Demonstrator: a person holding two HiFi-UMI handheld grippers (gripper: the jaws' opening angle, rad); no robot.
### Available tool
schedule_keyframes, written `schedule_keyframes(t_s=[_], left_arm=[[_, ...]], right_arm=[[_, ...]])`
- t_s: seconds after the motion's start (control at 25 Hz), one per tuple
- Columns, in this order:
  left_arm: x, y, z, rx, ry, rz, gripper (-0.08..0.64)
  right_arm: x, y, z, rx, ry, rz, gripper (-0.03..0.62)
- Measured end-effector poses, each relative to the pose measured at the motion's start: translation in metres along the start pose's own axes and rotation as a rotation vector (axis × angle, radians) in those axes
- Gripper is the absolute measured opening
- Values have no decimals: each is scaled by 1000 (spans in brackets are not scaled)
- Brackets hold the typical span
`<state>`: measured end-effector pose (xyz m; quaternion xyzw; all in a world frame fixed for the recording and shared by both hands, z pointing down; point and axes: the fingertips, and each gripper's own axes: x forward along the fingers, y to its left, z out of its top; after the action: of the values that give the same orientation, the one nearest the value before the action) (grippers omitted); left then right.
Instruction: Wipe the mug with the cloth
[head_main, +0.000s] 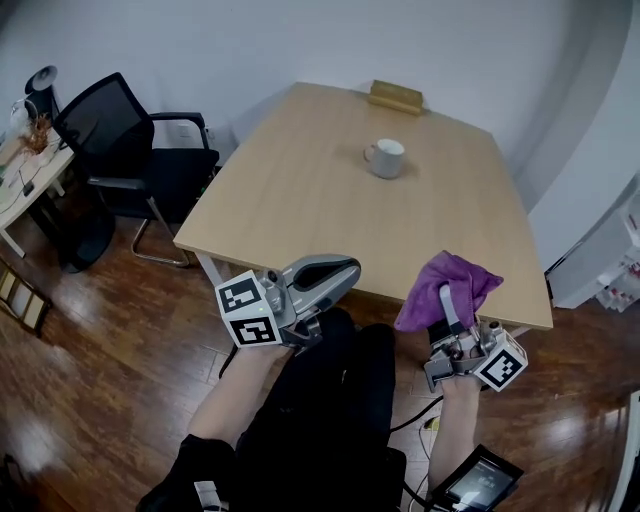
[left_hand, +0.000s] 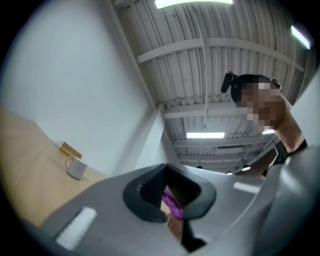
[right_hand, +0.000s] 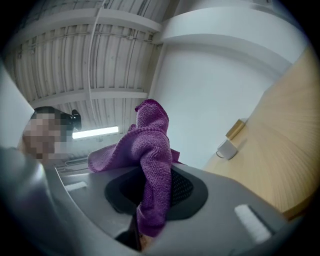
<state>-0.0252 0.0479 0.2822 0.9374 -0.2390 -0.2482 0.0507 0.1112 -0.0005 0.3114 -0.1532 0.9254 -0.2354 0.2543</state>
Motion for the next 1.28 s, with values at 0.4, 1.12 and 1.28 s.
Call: schedule_keyframes(t_s=[0.4,1.12,1.28], left_arm=[[-18,-84,-4,34,3,37,6],[-59,-241,2,133,-31,48,6],[-65,-257,7,156,-32,46,5]], right_arm=[[-44,66,-22,-18,30,4,74],[-122,204,-46,-58,44,87,74],[-127,221,-46,-75,31,111,74]])
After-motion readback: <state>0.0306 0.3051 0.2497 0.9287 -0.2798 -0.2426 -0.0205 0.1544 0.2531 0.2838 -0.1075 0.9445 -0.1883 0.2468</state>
